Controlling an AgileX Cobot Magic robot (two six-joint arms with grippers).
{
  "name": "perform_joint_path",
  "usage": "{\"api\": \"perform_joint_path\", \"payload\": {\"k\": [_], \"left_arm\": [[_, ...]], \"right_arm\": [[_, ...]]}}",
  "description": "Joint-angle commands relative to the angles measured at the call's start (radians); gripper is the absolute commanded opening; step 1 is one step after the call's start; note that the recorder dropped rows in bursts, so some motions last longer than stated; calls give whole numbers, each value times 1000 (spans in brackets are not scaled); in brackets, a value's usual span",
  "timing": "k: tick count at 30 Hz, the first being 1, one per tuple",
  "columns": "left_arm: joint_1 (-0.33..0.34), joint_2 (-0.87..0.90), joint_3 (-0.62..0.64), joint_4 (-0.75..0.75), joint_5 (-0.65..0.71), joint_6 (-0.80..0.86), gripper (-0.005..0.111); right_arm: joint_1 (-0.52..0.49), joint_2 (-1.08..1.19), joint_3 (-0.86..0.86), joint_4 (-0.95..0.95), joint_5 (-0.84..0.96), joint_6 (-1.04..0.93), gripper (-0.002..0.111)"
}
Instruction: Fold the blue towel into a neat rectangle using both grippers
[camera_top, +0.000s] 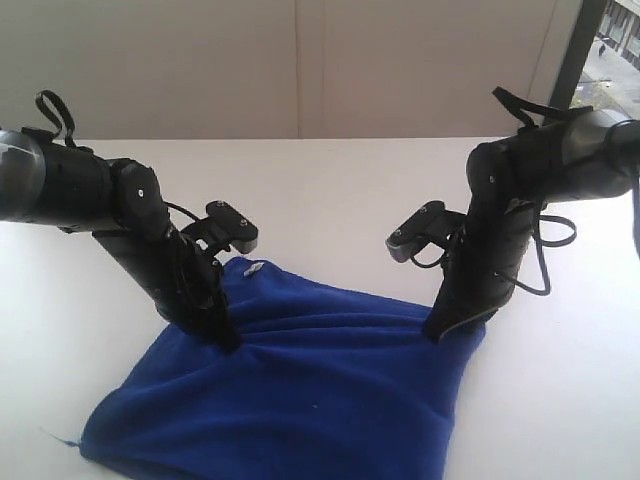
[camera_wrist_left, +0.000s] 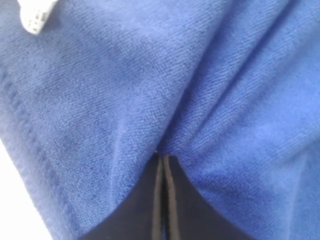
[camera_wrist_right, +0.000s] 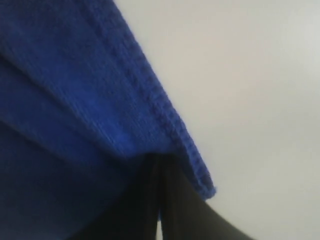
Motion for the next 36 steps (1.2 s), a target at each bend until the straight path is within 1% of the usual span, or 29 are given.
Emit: {"api": "perform_joint_path", "payload": {"k": [1, 6, 9, 12, 14, 15, 16, 18, 19, 20, 21, 24, 27, 29, 30, 33, 36], "left_arm": [[22, 17, -22, 99, 46, 7, 0], [22, -53, -52, 95, 73, 3, 0], [18, -138, -67, 37, 103, -7, 0], [6, -183, -67, -46, 175, -3, 0], [-12, -195, -67, -109, 236, 25, 0], [-39, -198, -46, -166, 259, 59, 0], [-72, -198, -11, -205, 255, 88, 0], [-146, -198, 69, -219, 187, 97, 0], [-183, -198, 116, -220, 128, 89, 0], [-193, -196, 136, -220, 95, 76, 0], [-200, -196, 173, -220, 34, 64, 0], [-195, -196, 215, -197, 20, 52, 0], [-166, -196, 245, -177, 20, 43, 0], [-149, -196, 249, -177, 36, 41, 0], [-140, -199, 249, -177, 41, 41, 0], [-140, -199, 249, -177, 41, 41, 0], [-140, -199, 249, -177, 41, 41, 0]], "right_arm": [[14, -45, 17, -16, 57, -1, 0], [40, -153, 17, -16, -2, -1, 0], [79, -215, 17, -12, -28, -23, 0], [114, -226, 17, 56, -54, -118, 0], [137, -220, 17, 143, -76, -221, 0], [152, -207, 17, 204, -109, -260, 0], [163, -193, 16, 225, -119, -276, 0], [165, -144, 14, 233, -104, -291, 0], [162, -102, 14, 224, -82, -301, 0], [162, -82, 14, 221, -79, -301, 0], [162, -57, 14, 216, -78, -301, 0], [162, -28, 14, 212, -75, -299, 0], [162, -17, 16, 173, -64, -260, 0], [162, -15, 18, 117, -42, -206, 0], [162, -11, 18, 60, -15, -148, 0], [162, -4, 18, -24, 54, -44, 0], [162, -6, 34, -61, 118, 62, 0]]}}
